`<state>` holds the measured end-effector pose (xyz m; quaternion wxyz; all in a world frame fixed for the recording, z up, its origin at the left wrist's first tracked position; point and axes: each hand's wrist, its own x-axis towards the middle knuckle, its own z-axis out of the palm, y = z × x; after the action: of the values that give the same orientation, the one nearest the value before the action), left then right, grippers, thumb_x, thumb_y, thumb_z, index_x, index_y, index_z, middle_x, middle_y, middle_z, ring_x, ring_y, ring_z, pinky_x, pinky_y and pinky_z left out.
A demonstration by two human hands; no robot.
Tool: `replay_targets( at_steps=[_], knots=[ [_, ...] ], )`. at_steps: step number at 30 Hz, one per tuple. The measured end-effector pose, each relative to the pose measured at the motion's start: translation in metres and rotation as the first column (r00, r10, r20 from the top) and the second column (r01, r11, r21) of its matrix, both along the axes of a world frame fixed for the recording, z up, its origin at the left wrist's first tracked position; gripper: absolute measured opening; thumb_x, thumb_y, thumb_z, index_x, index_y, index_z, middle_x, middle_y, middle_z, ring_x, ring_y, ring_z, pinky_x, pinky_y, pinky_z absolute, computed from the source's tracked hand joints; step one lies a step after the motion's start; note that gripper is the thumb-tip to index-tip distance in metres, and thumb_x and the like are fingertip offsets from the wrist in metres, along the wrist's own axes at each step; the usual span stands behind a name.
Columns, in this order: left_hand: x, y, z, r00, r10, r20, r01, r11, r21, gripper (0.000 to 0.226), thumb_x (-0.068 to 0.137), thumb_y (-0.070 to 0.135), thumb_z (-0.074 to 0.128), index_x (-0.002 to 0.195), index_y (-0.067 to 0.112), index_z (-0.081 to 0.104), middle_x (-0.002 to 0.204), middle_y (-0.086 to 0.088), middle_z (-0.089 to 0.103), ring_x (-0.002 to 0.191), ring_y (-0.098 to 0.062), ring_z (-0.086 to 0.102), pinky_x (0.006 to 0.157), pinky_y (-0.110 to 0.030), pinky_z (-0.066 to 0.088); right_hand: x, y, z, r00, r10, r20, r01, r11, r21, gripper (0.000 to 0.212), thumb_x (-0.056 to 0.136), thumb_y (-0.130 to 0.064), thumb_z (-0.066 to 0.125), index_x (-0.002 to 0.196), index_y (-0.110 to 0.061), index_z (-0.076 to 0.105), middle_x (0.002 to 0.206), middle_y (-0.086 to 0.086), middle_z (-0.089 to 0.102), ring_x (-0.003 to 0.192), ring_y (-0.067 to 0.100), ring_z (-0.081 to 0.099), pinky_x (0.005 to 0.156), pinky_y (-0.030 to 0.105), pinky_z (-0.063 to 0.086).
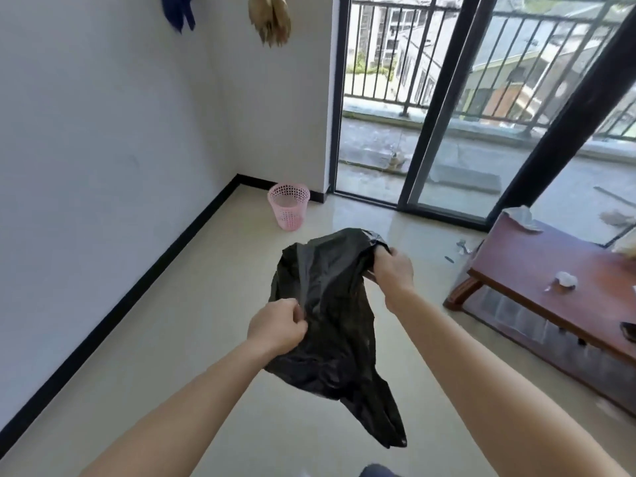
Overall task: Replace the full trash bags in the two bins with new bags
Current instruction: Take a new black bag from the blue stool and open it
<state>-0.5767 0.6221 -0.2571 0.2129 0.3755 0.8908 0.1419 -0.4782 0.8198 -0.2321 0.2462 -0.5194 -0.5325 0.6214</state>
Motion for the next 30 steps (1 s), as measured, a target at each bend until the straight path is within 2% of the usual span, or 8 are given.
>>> replay_targets(
  at_steps=[7,12,14,18,21,23,26,30],
  knots=[
    [-0.095,0.161,0.005,0.996,-0.054,0.077,0.053,0.999,0.009,0.076,0.060,0.097,0.042,0.082,0.026,0.055,0.082,0.010,0.061,0.076,-0.010,0.059,0.064,-0.033,0.049,-0.109,0.149,-0.008,0.994,-0.093,-0.055,0.087,0.991,-0.105,0.027,0.088,-0.023,0.049,0.094,-0.009,0.071,0.100,0.010,0.073,0.087,0.024,0.072,0.082,0.040,0.062],
    [-0.152,0.291,-0.030,0.975,0.188,-0.117,-0.194,0.980,-0.043,0.113,0.046,0.103,0.038,0.117,0.016,0.049,0.117,0.000,0.052,0.114,-0.022,0.052,0.087,-0.040,0.052,-0.207,0.247,-0.026,0.999,0.014,-0.044,-0.022,0.982,-0.189,0.032,0.084,-0.027,0.051,0.096,-0.007,0.073,0.097,0.009,0.075,0.084,0.023,0.073,0.082,0.040,0.062],
    [-0.189,0.329,-0.035,0.948,0.307,-0.089,-0.308,0.951,0.004,0.097,0.061,0.093,0.047,0.117,0.014,0.051,0.117,-0.003,0.053,0.113,-0.025,0.054,0.085,-0.041,0.053,-0.243,0.286,-0.026,0.997,0.061,-0.039,-0.069,0.970,-0.233,0.030,0.088,-0.021,0.051,0.099,-0.003,0.072,0.098,0.013,0.075,0.087,0.027,0.073,0.073,0.036,0.063],
    [-0.280,0.377,-0.035,0.940,0.340,-0.028,-0.337,0.939,0.073,0.024,0.096,0.039,0.049,0.100,0.019,0.060,0.102,-0.004,0.063,0.091,-0.027,0.061,0.070,-0.036,0.050,-0.319,0.351,-0.023,0.986,0.166,0.003,-0.160,0.954,-0.252,0.023,0.094,-0.015,0.052,0.101,0.001,0.067,0.097,0.017,0.074,0.084,0.029,0.075,0.070,0.036,0.063],
    [-0.345,0.391,-0.034,0.926,0.365,-0.094,-0.359,0.931,0.072,0.018,0.093,0.020,0.045,0.102,0.020,0.061,0.095,-0.004,0.068,0.083,-0.030,0.061,0.061,-0.032,0.041,-0.373,0.384,-0.030,0.913,0.328,0.243,-0.337,0.941,-0.005,0.022,0.094,-0.023,0.050,0.099,-0.007,0.063,0.096,0.012,0.072,0.089,0.029,0.071,0.080,0.044,0.061],
    [-0.391,0.398,-0.037,0.910,0.400,-0.106,-0.393,0.916,0.078,0.017,0.092,0.016,0.046,0.103,0.018,0.060,0.090,-0.006,0.068,0.077,-0.029,0.057,0.060,-0.032,0.040,-0.409,0.400,-0.037,0.850,0.352,0.392,-0.442,0.881,0.170,0.021,0.093,-0.022,0.053,0.111,-0.012,0.056,0.111,0.009,0.064,0.101,0.028,0.063,0.091,0.045,0.054],
    [-0.469,0.414,-0.045,0.902,0.427,-0.067,-0.420,0.902,0.103,0.013,0.093,0.015,0.046,0.103,0.016,0.054,0.084,-0.006,0.064,0.074,-0.029,0.056,0.062,-0.034,0.042,-0.464,0.418,-0.054,0.757,0.401,0.516,-0.610,0.716,0.339,0.058,0.090,-0.005,0.051,0.145,-0.015,0.037,0.140,0.011,0.042,0.124,0.029,0.047,0.106,0.041,0.043],
    [-0.568,0.454,-0.048,0.936,0.353,0.002,-0.350,0.926,0.144,0.014,0.095,0.012,0.042,0.096,0.011,0.055,0.082,-0.010,0.061,0.079,-0.034,0.057,0.067,-0.038,0.042,-0.547,0.438,-0.072,0.544,0.357,0.759,-0.839,0.234,0.492,0.079,0.081,-0.003,0.059,0.152,-0.022,0.033,0.146,0.008,0.041,0.132,0.032,0.040,0.111,0.043,0.034]
  ],
)
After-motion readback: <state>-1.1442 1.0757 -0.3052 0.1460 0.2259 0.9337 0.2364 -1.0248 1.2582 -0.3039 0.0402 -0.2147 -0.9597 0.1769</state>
